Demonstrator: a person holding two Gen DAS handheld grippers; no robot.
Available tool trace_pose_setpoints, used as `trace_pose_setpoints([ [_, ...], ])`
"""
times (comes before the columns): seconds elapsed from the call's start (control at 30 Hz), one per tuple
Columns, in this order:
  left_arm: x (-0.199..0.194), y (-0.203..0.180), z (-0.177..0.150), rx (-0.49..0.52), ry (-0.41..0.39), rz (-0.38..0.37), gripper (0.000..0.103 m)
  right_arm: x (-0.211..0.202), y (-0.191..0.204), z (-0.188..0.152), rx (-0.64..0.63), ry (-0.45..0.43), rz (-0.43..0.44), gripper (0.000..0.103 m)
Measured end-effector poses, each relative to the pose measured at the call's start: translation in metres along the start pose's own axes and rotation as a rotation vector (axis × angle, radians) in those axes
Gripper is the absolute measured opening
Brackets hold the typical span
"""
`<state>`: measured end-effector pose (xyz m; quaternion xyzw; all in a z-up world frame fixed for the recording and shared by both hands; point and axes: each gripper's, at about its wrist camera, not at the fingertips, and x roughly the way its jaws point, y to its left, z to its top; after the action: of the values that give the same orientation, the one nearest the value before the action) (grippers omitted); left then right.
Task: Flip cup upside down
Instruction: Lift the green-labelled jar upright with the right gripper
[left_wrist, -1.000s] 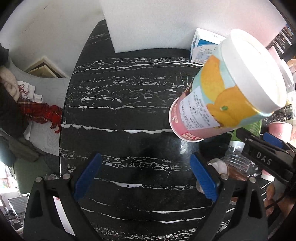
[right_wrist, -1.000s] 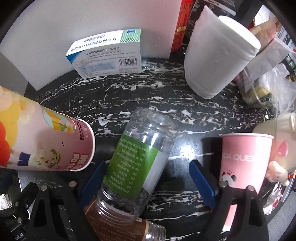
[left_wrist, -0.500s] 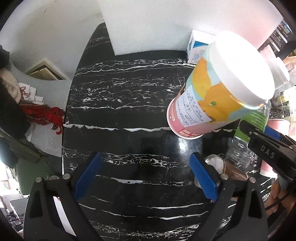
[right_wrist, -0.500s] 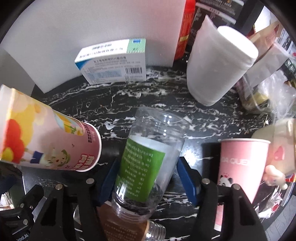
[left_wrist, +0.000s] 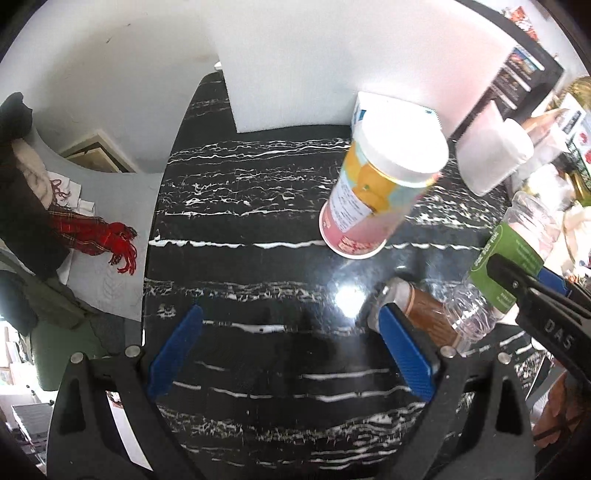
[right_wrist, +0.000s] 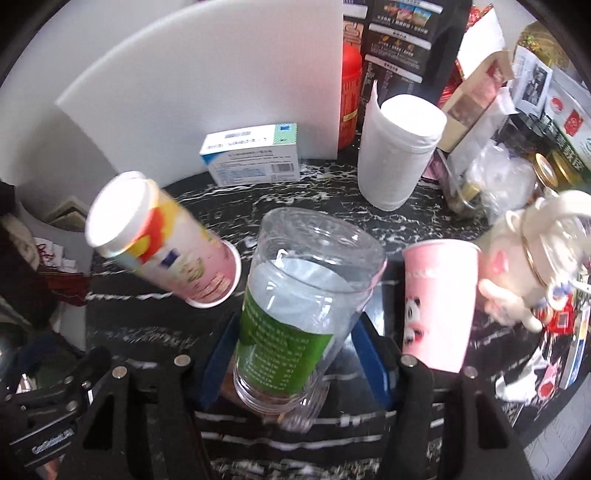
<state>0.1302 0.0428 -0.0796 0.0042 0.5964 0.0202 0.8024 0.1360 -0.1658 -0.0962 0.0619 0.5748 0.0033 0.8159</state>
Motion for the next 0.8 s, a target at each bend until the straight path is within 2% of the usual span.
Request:
trace_pose_setpoints([
  [0.2, -0.028, 0.003, -0.025, 0.009, -0.037, 0.0, 0.096, -0.044, 0.005, -0.027, -0.036, -0.037, 0.021, 0.064],
  [0.43, -0.049, 0.018, -0.057, -0.025, -0.058, 0.002, 0.096, -0.066, 0.019, -0.066, -0.081, -0.019, 0.05, 0.064],
  [0.8, -0.045, 0.048, -0.114, -0.064, -0.016, 0.04, 0.096, -0.052, 0.04, -0.122, -0.139, 0.092, 0.115, 0.064],
])
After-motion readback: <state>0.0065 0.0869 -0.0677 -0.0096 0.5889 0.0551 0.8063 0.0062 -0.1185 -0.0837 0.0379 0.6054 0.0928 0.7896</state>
